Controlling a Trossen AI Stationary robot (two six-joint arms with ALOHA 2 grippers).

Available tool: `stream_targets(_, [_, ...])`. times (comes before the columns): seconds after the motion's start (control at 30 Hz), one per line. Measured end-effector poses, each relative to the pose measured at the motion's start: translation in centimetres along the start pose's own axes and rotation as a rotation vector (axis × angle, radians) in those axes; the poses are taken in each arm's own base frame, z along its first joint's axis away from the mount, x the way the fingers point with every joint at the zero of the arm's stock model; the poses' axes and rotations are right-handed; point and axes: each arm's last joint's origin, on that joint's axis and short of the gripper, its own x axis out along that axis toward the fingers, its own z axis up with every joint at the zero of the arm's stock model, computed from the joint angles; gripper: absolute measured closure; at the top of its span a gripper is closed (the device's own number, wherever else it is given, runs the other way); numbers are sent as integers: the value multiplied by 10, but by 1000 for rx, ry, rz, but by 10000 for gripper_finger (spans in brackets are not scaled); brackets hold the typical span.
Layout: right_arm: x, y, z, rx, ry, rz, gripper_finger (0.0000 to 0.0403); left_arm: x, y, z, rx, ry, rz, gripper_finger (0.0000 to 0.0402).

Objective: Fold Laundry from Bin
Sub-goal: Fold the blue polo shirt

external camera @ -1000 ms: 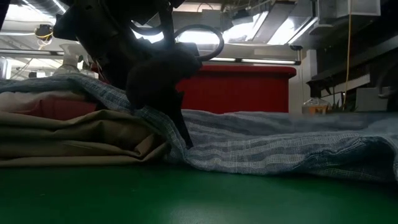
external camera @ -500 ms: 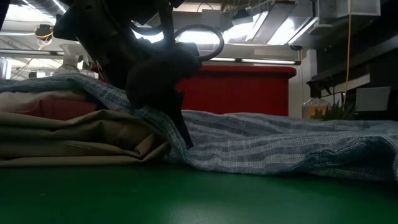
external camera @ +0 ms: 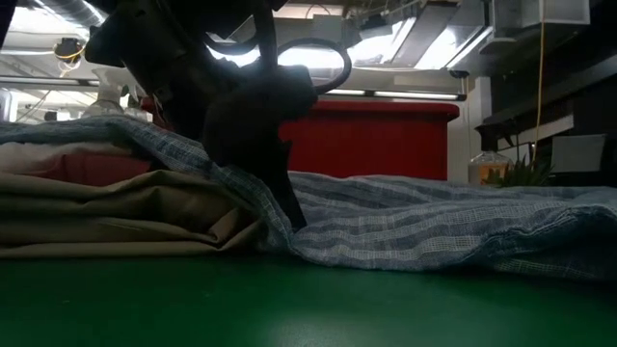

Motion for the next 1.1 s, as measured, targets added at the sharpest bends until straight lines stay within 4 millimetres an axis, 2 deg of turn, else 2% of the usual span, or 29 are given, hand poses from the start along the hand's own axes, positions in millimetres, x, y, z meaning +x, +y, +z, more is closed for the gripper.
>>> stream_targets(0.2, [42,4,-24,-54,63,-23,253,0,0,0,-1,-2,-1,400])
stream_targets(0.43, [76,-3,-39,-101,114,-90,253,0,0,0,-2,-6,0,400])
stream_targets(1.1, [128,-27,-54,-323,191,-216,253,0,0,1,-4,-17,9,400])
